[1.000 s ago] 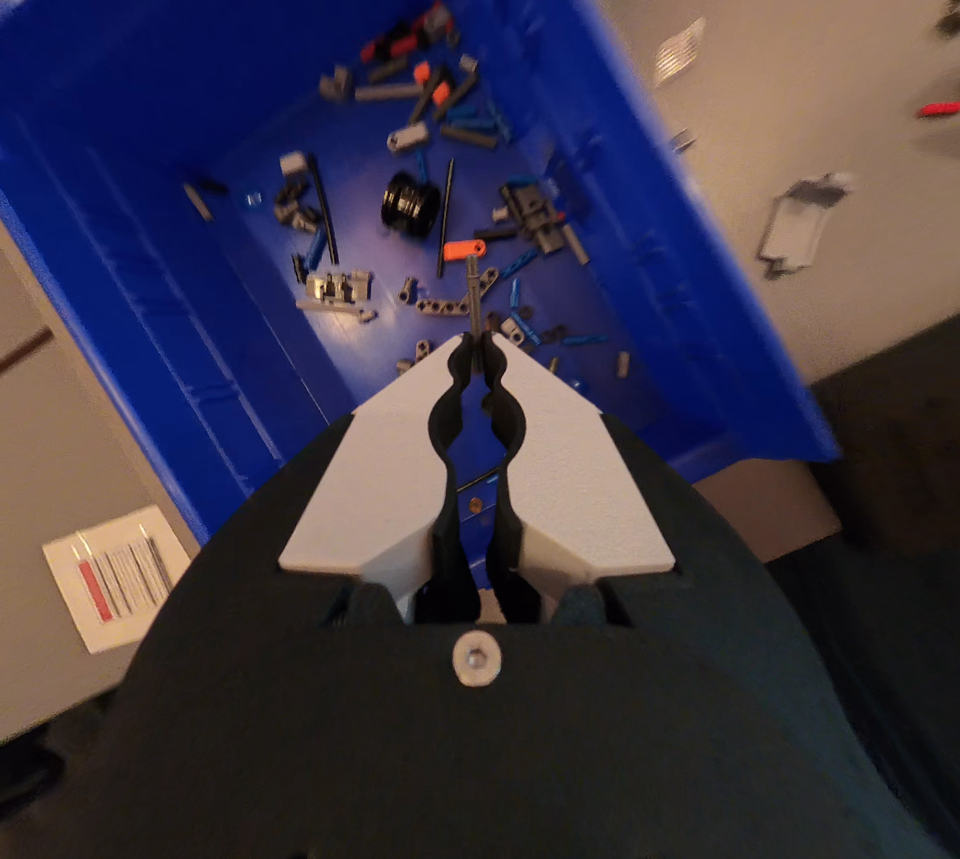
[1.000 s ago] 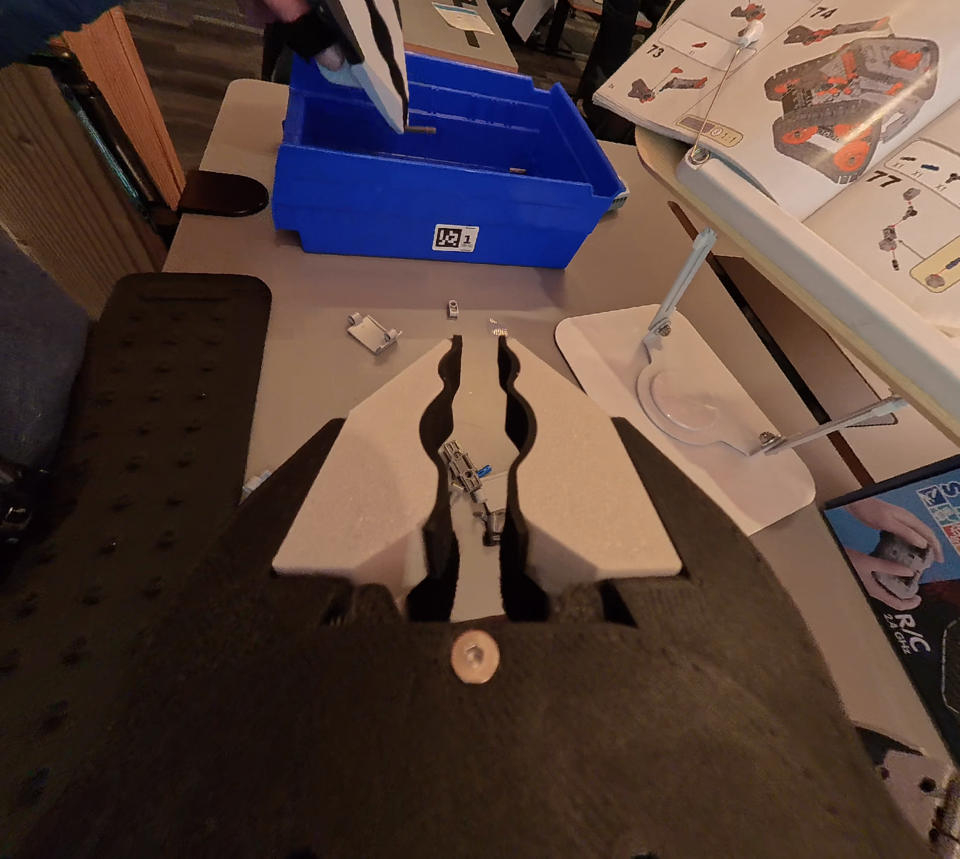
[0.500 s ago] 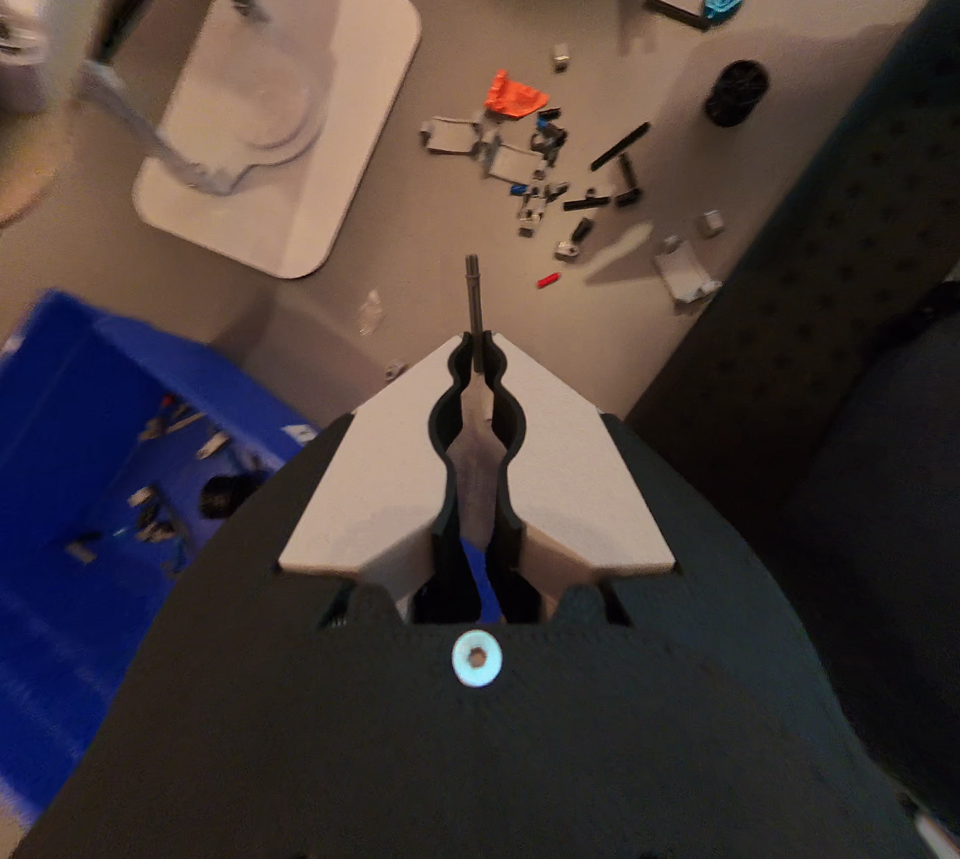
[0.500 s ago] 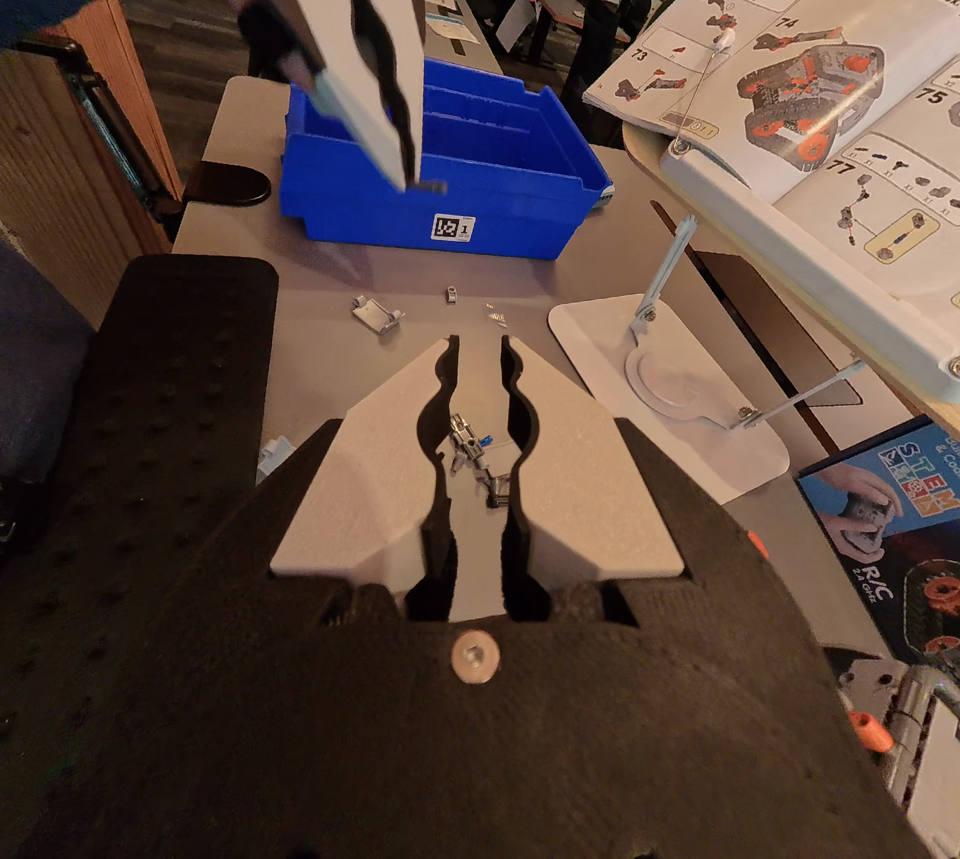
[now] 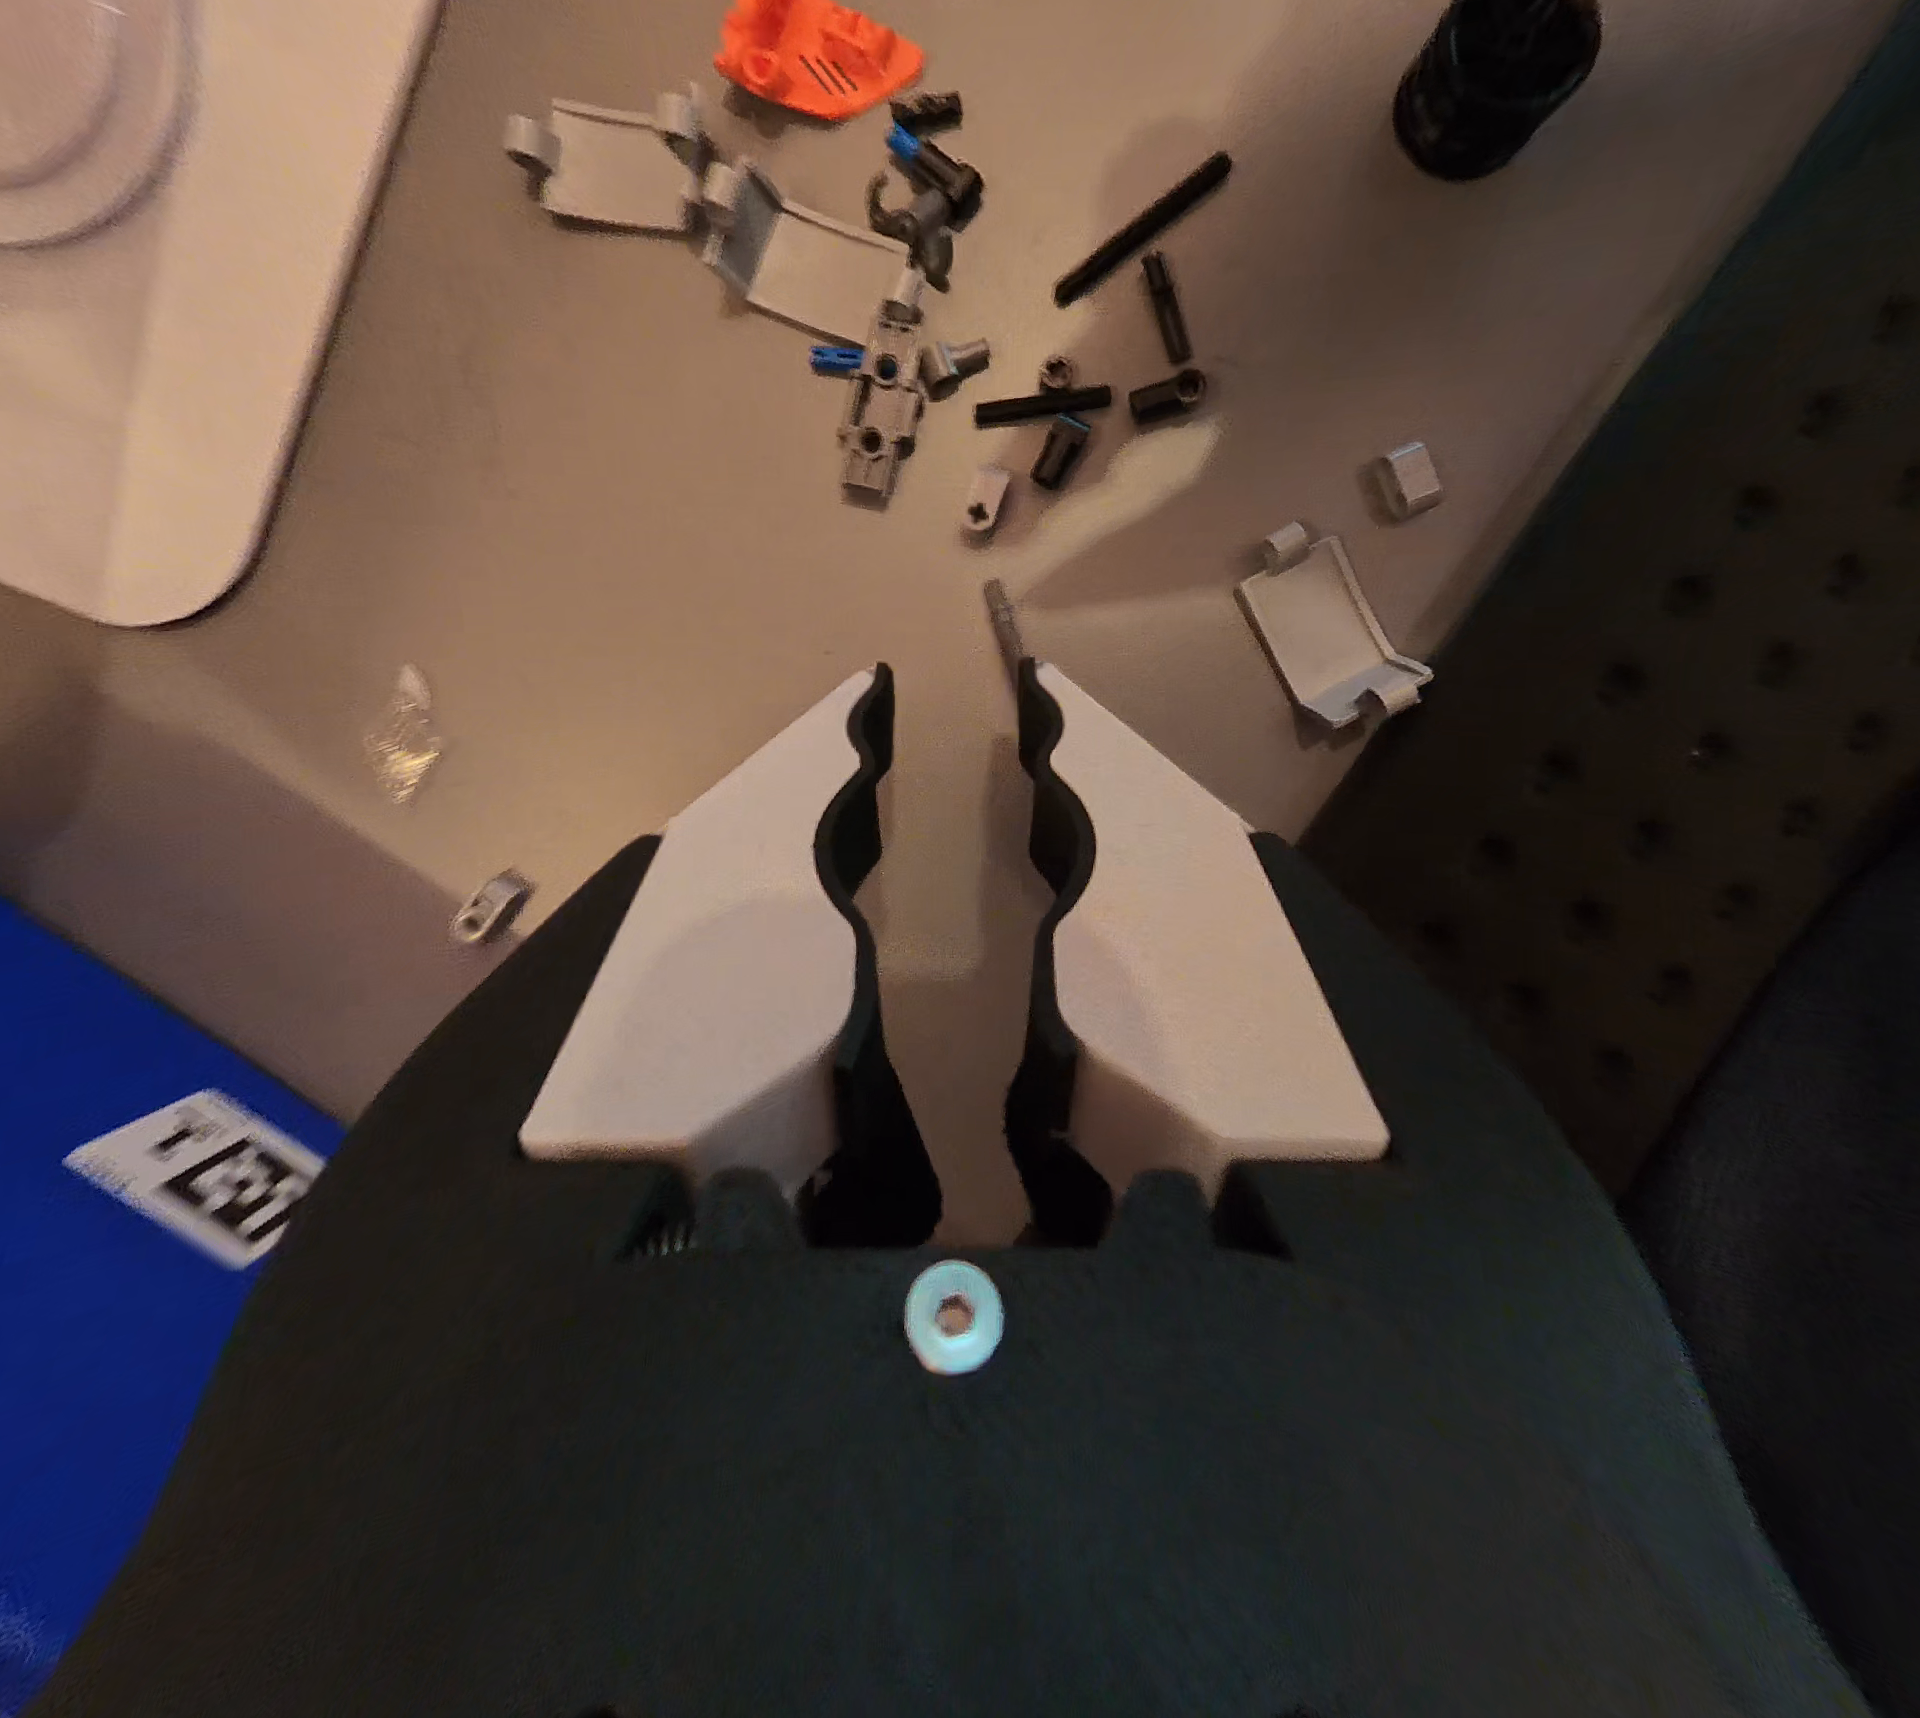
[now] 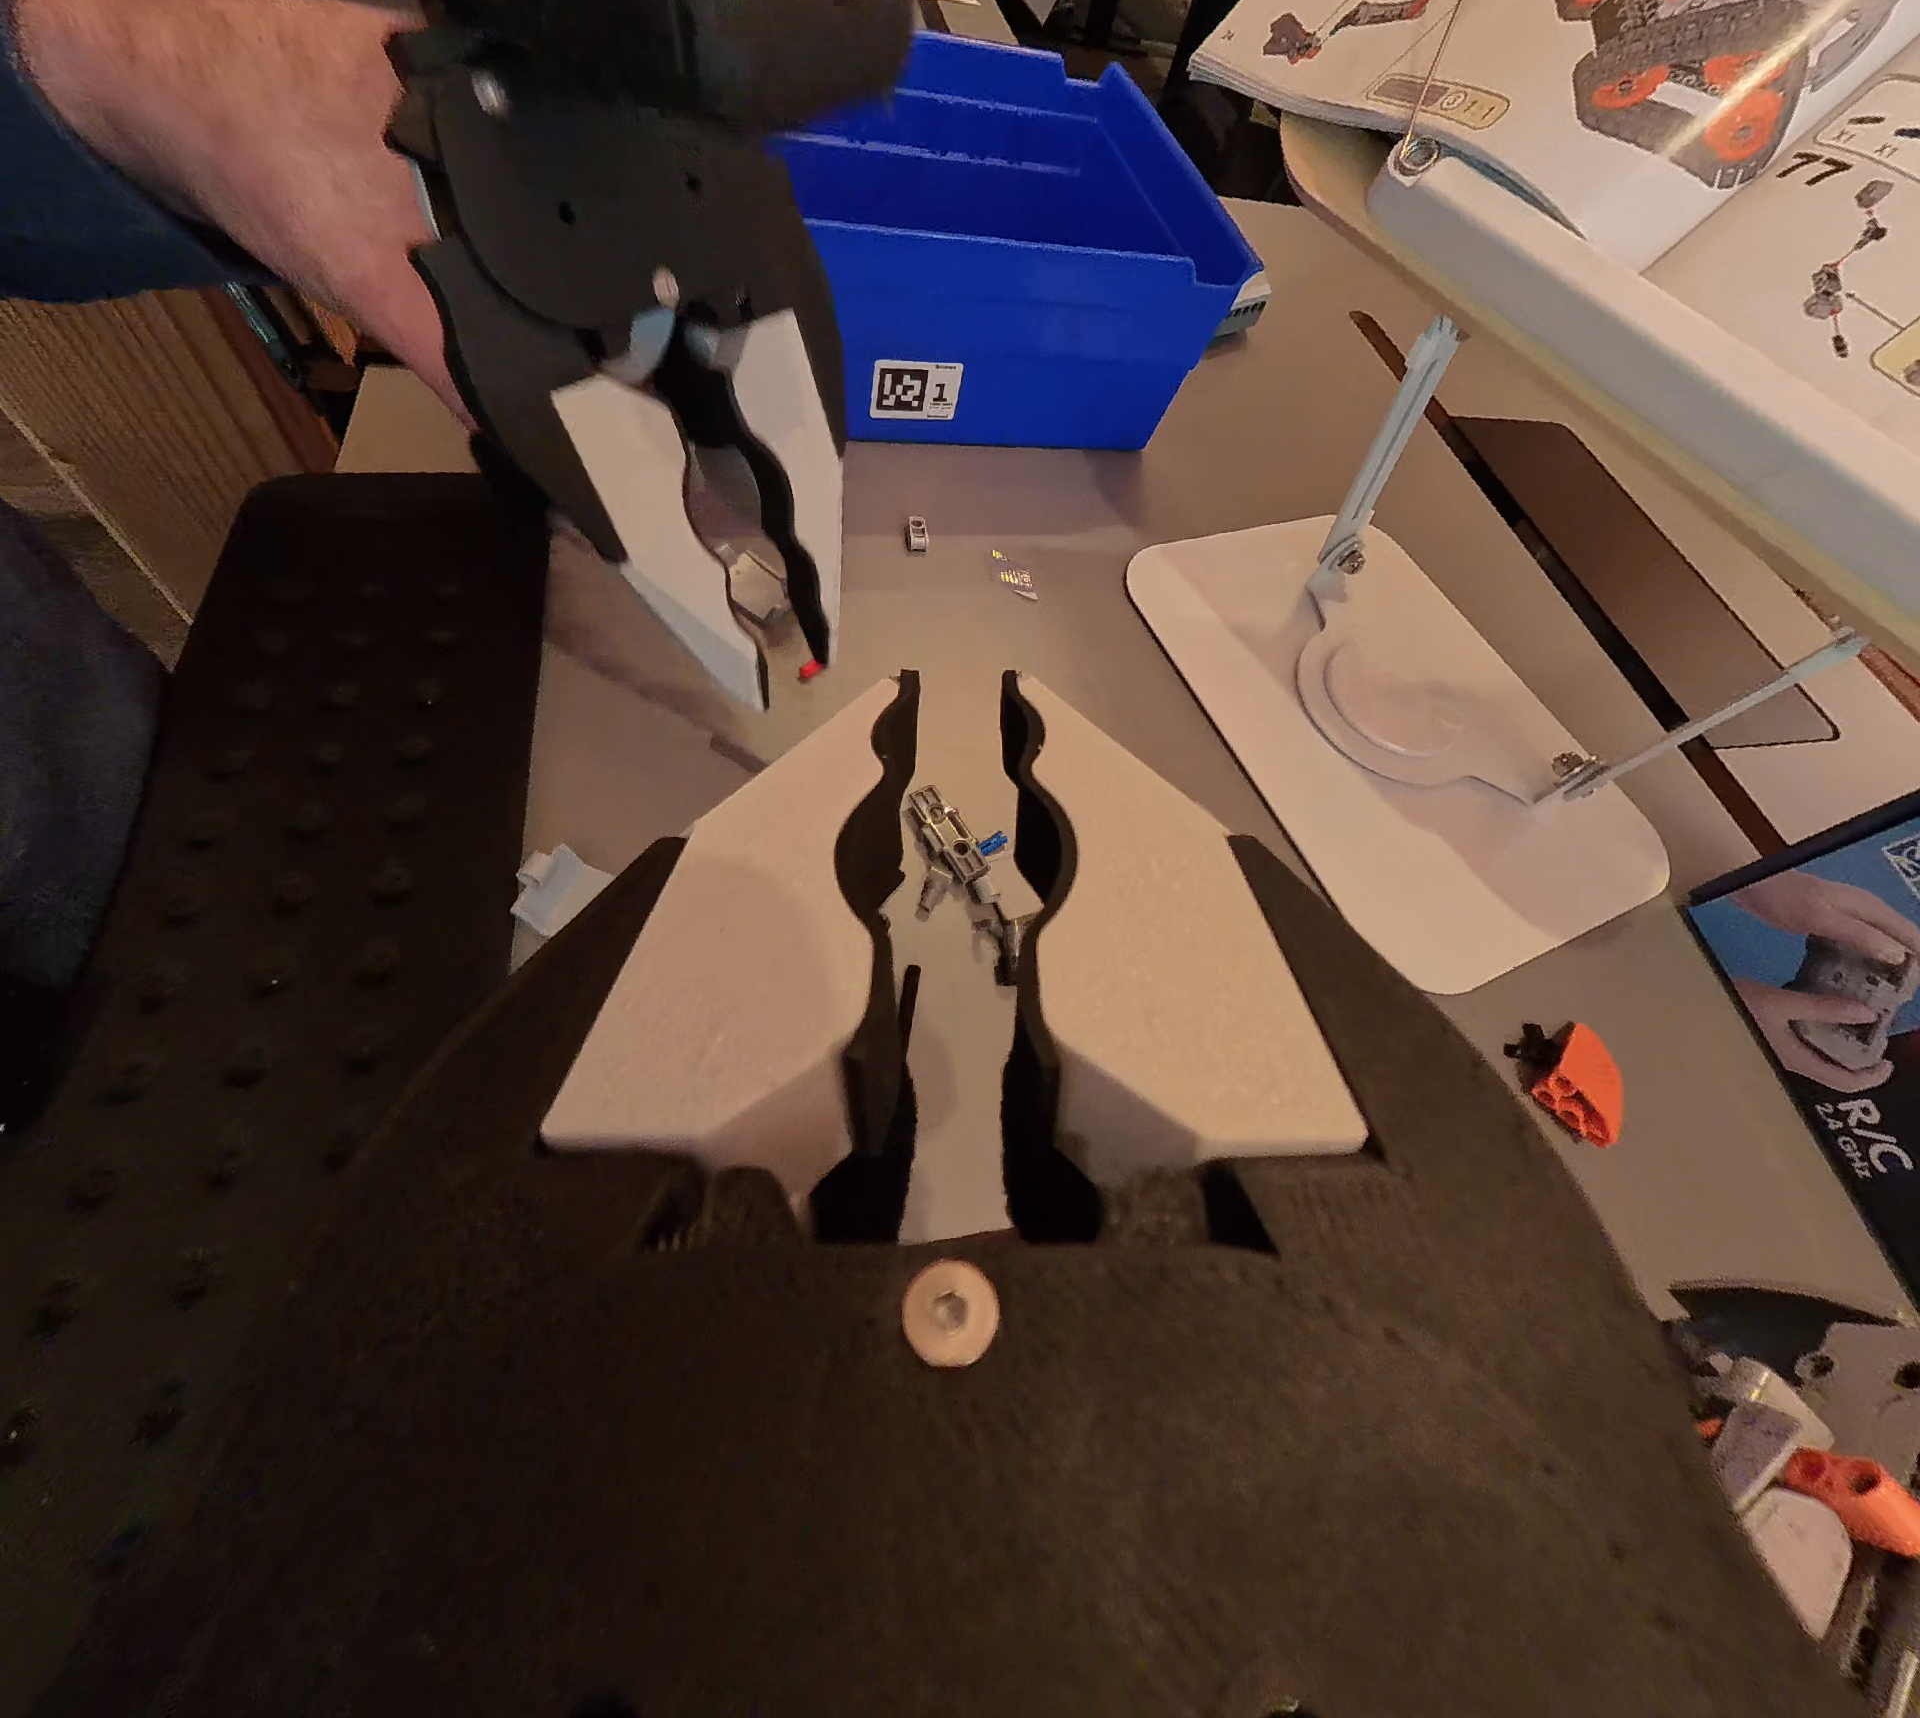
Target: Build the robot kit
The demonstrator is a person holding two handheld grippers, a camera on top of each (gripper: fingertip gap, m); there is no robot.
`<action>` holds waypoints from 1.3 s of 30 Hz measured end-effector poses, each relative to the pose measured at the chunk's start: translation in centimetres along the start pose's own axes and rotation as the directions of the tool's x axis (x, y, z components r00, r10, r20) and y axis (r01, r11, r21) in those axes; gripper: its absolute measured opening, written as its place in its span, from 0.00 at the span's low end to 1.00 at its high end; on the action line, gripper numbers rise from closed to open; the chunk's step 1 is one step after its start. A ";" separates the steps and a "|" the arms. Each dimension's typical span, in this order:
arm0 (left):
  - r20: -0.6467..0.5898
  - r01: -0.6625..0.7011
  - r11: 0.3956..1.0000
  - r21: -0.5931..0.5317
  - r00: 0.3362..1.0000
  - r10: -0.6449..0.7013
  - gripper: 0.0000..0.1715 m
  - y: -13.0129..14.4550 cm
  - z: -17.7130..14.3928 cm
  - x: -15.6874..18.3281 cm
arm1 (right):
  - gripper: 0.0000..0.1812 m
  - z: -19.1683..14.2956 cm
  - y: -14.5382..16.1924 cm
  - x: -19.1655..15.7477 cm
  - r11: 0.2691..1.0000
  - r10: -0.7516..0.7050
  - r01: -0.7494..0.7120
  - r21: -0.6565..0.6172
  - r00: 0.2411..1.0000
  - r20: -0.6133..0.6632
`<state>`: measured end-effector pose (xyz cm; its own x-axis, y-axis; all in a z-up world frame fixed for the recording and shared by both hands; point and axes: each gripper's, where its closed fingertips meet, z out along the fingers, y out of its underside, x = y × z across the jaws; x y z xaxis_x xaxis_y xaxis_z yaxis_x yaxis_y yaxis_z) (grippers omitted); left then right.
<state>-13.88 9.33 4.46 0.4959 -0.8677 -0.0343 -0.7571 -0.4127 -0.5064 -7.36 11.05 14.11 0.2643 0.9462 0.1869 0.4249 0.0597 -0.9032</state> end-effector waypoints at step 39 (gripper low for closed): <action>0.128 0.241 0.965 -0.101 0.965 -0.227 0.08 15.9 -10.0 -15.3 | 0.07 7.0 -1.3 -0.1 0.998 0.056 -0.054 -0.024 0.993 0.103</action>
<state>-37.72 13.30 5.53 0.7054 -0.7082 -0.0286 -0.6545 -0.6353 -0.4100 -14.03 13.13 12.56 0.1966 0.9759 0.0951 0.4311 0.0011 -0.9023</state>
